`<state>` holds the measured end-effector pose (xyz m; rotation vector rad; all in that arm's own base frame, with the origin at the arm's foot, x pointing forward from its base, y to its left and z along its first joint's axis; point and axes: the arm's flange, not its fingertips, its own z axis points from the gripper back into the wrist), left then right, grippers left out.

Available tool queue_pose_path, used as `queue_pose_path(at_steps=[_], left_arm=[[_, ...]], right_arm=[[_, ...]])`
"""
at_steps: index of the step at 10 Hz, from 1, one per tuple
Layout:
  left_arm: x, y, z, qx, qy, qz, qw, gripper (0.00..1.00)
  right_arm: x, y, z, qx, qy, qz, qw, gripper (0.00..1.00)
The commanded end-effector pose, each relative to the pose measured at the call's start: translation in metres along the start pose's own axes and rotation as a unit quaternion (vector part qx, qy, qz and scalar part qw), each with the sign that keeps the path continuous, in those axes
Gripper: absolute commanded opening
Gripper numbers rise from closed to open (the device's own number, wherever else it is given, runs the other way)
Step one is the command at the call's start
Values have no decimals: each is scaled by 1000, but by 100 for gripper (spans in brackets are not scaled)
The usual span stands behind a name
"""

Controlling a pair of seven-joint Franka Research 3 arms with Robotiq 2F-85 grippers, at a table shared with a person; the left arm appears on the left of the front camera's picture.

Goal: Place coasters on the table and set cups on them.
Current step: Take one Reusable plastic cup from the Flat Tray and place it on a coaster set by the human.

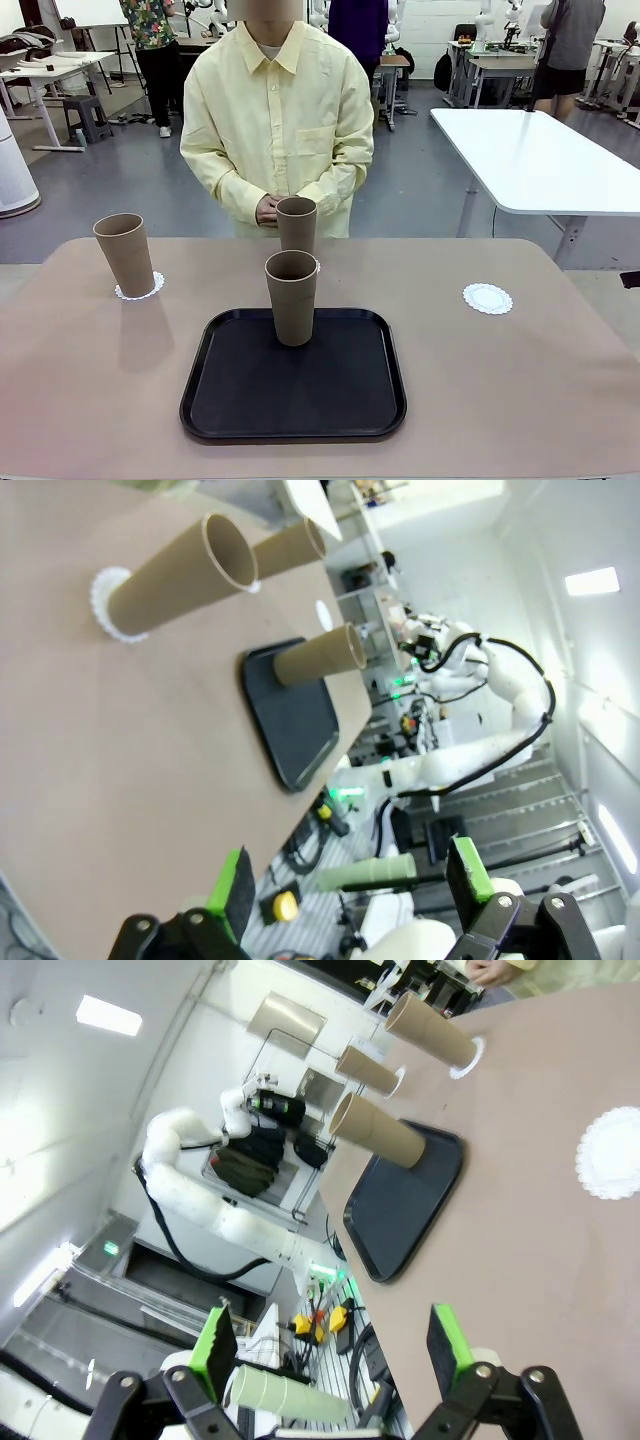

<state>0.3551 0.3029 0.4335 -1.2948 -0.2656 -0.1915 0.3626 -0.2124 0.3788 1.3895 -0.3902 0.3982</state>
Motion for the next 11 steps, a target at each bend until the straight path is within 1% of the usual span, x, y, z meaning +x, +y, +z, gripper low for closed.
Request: queue_pose_path(at_steps=[1, 3, 4, 5, 6, 7, 8, 9, 10, 11], left_arm=[[-1, -1, 1, 0, -2, 2, 1000, 100], [-1, -1, 1, 0, -2, 2, 1000, 100], [-1, -1, 1, 0, -2, 2, 1000, 100], [-1, -1, 1, 0, -2, 2, 1000, 100], [-1, -1, 1, 0, -2, 2, 1000, 100], [-1, -1, 1, 0, -2, 2, 1000, 100], [-1, -1, 1, 0, -2, 2, 1000, 100], [-1, -1, 1, 0, -2, 2, 1000, 100], [-1, -1, 1, 0, -2, 2, 1000, 100], [-1, -1, 1, 0, -2, 2, 1000, 100]], right_arm=[[38, 11, -33, -15, 78, 69, 994, 100], [84, 23, -88, -68, 144, 149, 976, 100], [97, 26, -115, -68, 166, 182, 967, 100], [103, 30, -143, -69, 192, 226, 953, 100], [102, 37, -170, -74, 209, 279, 934, 100], [97, 45, -202, -102, 218, 337, 910, 100], [89, 49, -226, -106, 239, 369, 892, 100], [76, 53, -245, -100, 259, 397, 875, 100], [67, 57, -259, -96, 266, 430, 857, 100], [59, 59, -266, -110, 276, 461, 836, 100]])
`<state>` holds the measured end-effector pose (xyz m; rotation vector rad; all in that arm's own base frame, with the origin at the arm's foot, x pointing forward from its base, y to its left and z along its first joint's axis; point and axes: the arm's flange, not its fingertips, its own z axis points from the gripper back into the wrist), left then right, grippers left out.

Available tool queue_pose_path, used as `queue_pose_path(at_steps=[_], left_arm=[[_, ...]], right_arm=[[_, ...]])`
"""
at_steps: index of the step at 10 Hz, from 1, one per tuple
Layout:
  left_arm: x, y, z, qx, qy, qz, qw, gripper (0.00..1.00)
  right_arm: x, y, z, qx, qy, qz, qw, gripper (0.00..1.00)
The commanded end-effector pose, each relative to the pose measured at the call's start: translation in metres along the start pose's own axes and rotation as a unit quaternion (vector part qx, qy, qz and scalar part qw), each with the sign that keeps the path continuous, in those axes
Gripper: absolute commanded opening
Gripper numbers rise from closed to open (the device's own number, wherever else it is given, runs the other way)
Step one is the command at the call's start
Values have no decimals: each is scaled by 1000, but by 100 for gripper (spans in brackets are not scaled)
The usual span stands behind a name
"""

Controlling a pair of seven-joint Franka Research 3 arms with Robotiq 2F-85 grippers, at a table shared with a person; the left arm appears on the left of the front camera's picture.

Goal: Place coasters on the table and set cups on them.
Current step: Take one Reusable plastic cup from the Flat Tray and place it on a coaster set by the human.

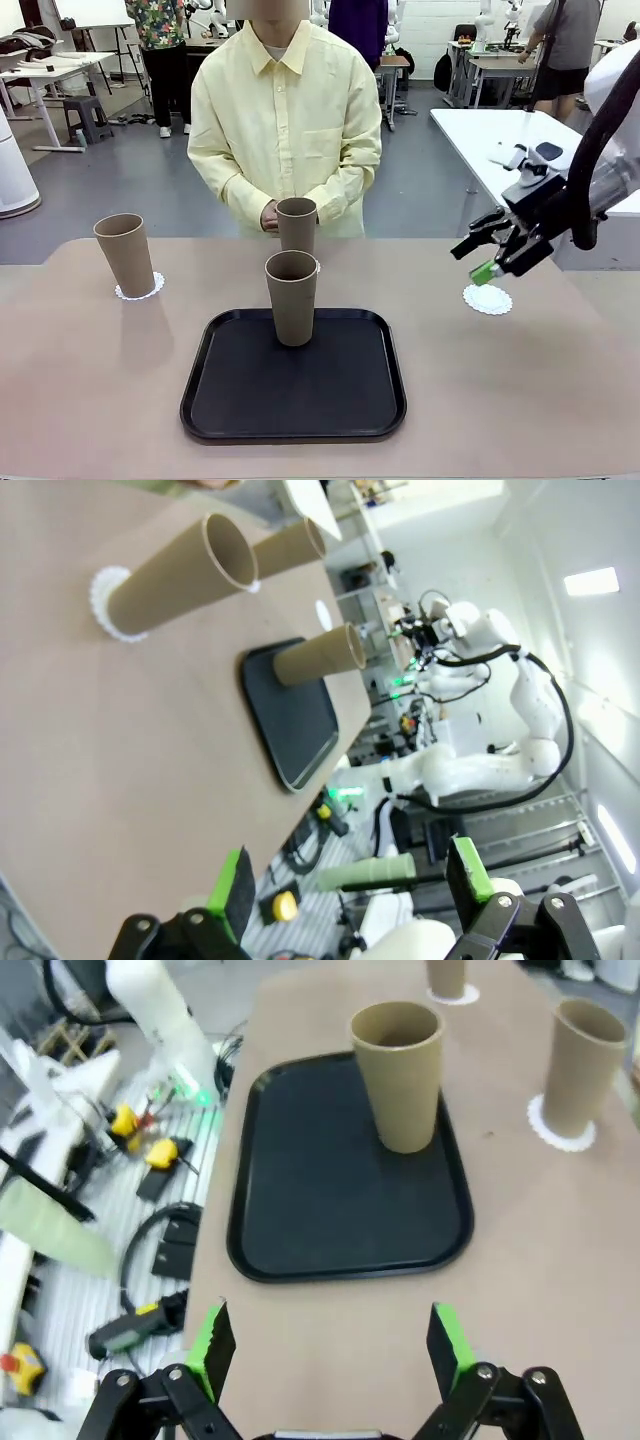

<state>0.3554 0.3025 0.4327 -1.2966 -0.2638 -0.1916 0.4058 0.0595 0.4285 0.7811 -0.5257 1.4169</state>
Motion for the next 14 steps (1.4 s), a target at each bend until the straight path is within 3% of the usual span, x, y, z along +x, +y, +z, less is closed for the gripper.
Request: queue_pose_path(at_steps=[1, 9, 10, 11, 14], left_arm=[[-1, -2, 2, 1, -2, 1, 1000, 100], [-1, -2, 2, 1, -2, 1, 1000, 100], [-1, -2, 2, 1, -2, 1, 1000, 100], [-1, -2, 2, 1, -2, 1, 1000, 100], [-1, -2, 2, 1, -2, 1, 1000, 100]], right_arm=[[-4, 13, -12, -49, 4, 52, 997, 100], [-1, 13, -9, -36, 13, 40, 998, 100], [-1, 13, -9, -57, -64, 69, 994, 100], [1, 2, -18, -39, -119, 71, 990, 100], [14, -31, -71, -5, -149, 105, 983, 100]])
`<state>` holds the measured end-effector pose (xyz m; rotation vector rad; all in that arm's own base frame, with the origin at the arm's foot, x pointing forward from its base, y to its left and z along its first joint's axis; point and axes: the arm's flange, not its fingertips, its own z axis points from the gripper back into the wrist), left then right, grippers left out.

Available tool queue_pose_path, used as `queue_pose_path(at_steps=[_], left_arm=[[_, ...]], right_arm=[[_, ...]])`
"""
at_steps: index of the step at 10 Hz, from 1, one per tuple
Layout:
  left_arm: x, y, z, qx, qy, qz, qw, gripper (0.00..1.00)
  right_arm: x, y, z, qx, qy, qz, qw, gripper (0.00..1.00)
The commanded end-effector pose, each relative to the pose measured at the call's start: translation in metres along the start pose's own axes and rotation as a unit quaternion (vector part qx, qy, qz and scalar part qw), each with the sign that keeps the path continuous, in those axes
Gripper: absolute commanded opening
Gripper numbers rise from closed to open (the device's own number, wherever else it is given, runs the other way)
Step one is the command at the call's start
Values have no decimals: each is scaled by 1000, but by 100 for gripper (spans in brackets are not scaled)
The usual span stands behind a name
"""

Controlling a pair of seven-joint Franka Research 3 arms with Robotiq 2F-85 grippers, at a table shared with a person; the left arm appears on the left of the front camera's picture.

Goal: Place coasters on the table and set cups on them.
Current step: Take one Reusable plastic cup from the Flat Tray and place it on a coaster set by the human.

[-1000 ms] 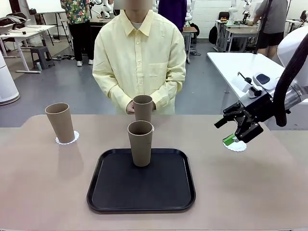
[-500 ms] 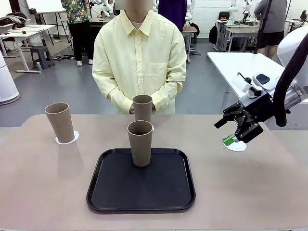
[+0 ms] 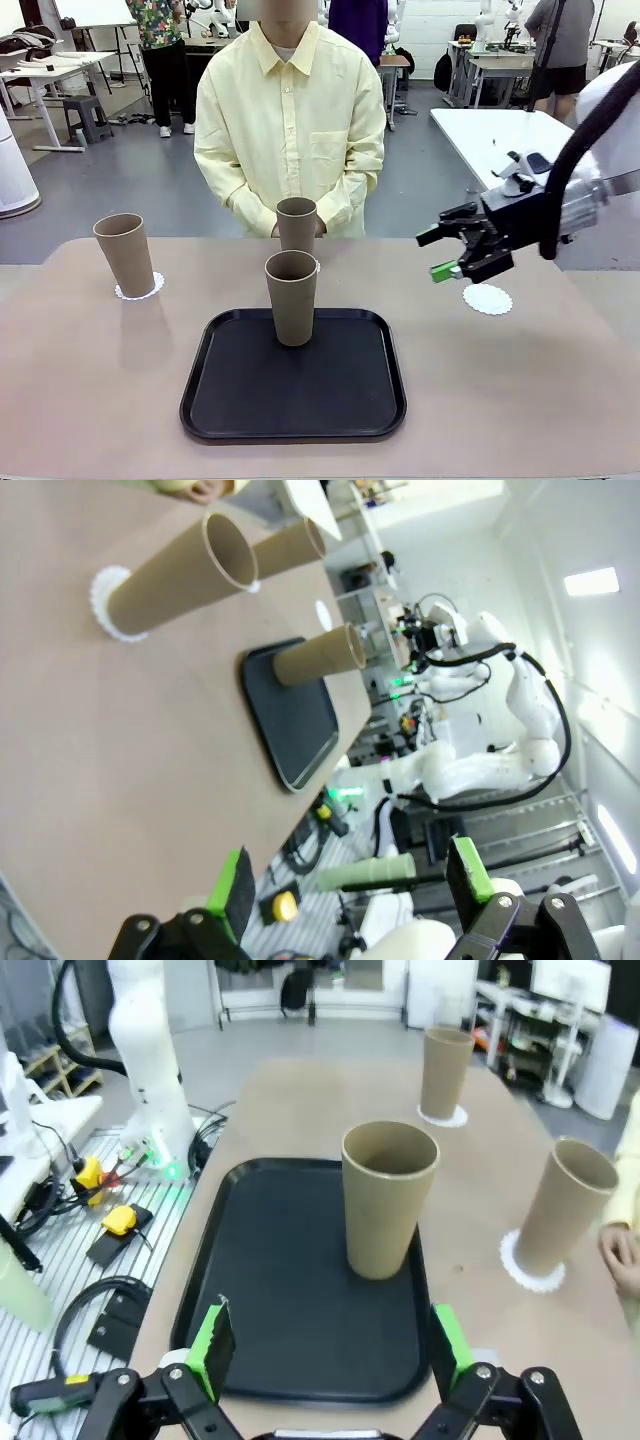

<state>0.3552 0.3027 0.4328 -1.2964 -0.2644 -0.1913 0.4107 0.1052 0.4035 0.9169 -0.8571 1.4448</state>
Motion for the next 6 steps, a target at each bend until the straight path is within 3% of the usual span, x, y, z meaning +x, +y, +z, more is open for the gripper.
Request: queue_pose_path(at_steps=[1, 6], left_arm=[[-1, -1, 2, 1, -2, 1, 1000, 100], [-1, -1, 2, 1, -2, 1, 1000, 100]], right_arm=[[-9, -30, -45, 33, -12, 25, 999, 100], [-17, -57, -102, 25, 3, 60, 998, 100]])
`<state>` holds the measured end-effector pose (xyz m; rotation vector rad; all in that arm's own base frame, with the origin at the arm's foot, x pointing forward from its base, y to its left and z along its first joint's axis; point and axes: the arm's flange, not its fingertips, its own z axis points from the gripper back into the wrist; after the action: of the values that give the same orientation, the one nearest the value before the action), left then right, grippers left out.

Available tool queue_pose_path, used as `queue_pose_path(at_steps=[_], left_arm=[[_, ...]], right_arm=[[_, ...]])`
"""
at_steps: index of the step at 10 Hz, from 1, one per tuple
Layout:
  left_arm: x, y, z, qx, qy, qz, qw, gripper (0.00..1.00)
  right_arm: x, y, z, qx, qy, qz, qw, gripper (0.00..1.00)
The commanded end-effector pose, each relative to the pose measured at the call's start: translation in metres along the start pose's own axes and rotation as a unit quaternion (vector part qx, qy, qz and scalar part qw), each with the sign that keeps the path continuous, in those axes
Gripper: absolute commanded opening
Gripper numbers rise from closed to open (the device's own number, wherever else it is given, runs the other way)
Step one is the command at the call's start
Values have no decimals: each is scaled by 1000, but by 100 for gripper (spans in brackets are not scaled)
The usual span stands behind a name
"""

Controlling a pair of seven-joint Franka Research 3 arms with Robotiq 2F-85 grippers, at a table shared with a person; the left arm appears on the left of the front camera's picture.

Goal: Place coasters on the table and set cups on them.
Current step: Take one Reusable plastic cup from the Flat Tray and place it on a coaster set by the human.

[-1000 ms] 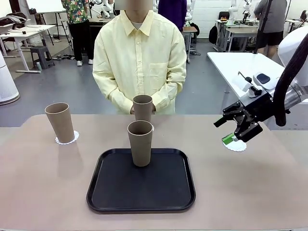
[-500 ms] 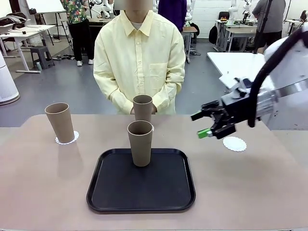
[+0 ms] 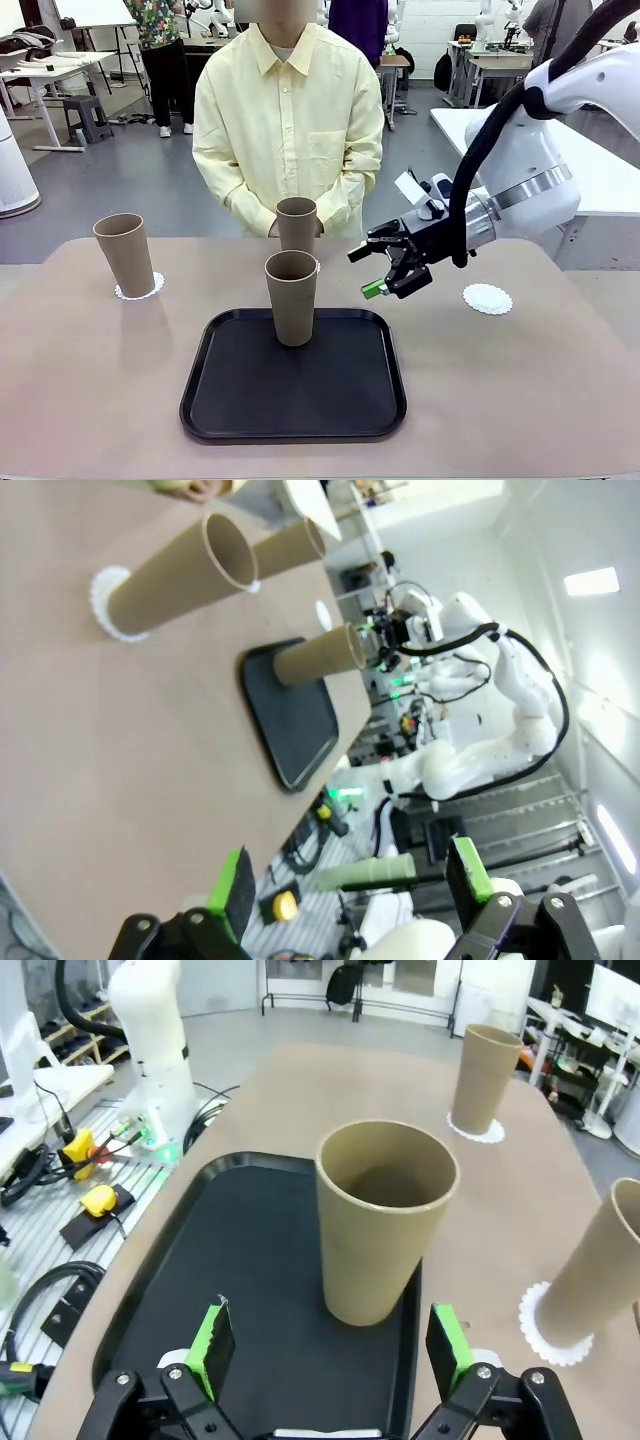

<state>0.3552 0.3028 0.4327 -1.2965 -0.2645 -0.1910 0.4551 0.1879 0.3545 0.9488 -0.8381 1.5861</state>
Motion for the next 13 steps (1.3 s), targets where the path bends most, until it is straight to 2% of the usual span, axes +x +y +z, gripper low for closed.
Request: queue_pose_path(at_steps=[1, 4, 13], left_arm=[[-1, -2, 2, 1, -2, 1, 1000, 100], [-1, -2, 2, 1, -2, 1, 1000, 100], [-1, -2, 2, 1, -2, 1, 1000, 100]], right_arm=[[-12, -14, -12, -35, 0, 8, 999, 100], [-29, -25, -25, -62, 12, -24, 998, 100], [-32, -20, -18, -47, 15, -33, 998, 100]])
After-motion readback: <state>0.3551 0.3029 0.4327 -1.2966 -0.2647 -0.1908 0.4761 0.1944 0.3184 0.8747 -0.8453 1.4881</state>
